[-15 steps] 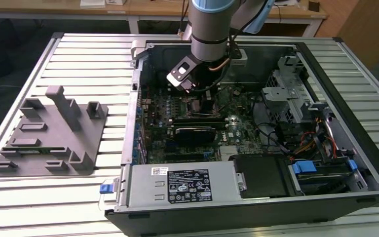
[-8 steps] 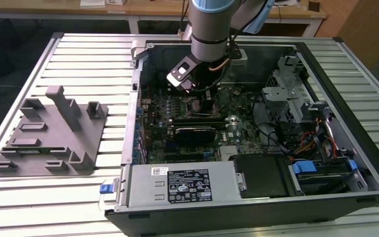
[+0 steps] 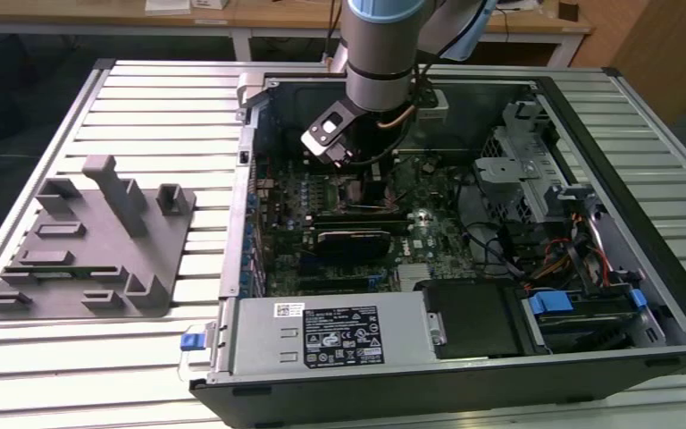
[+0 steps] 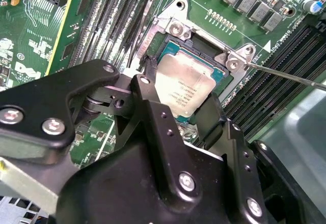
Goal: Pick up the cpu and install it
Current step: 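Place the cpu into insertion slot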
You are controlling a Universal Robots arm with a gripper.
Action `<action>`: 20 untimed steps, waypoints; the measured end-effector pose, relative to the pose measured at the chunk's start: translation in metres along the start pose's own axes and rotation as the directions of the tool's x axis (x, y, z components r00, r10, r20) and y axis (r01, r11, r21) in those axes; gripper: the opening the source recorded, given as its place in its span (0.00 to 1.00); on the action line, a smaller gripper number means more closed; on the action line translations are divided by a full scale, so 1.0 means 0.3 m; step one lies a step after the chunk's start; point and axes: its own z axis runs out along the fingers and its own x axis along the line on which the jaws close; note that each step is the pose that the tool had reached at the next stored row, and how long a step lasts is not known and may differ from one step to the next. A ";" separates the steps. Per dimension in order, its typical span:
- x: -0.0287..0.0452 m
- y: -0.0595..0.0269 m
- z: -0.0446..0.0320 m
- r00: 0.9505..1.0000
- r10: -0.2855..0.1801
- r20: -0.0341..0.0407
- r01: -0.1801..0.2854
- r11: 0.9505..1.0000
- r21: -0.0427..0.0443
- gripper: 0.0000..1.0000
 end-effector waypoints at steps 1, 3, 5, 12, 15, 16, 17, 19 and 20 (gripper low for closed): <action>0.000 0.001 0.000 1.000 0.000 0.000 0.000 1.000 0.000 0.55; 0.000 0.003 0.000 1.000 0.000 0.000 0.000 1.000 0.000 0.55; 0.000 0.005 -0.001 1.000 0.000 0.000 0.000 1.000 0.000 0.55; -0.001 0.007 -0.001 1.000 0.000 0.001 0.000 1.000 0.000 0.55; 0.000 0.008 0.000 1.000 0.000 0.000 0.000 1.000 0.000 0.55; 0.000 0.008 0.000 1.000 0.000 0.000 0.000 1.000 0.000 0.55; 0.000 0.008 0.000 1.000 0.000 0.000 0.000 1.000 0.000 0.60; 0.001 0.008 0.001 1.000 0.000 -0.001 0.000 1.000 0.000 0.60; 0.001 0.009 0.001 1.000 0.000 -0.001 0.000 1.000 0.000 0.60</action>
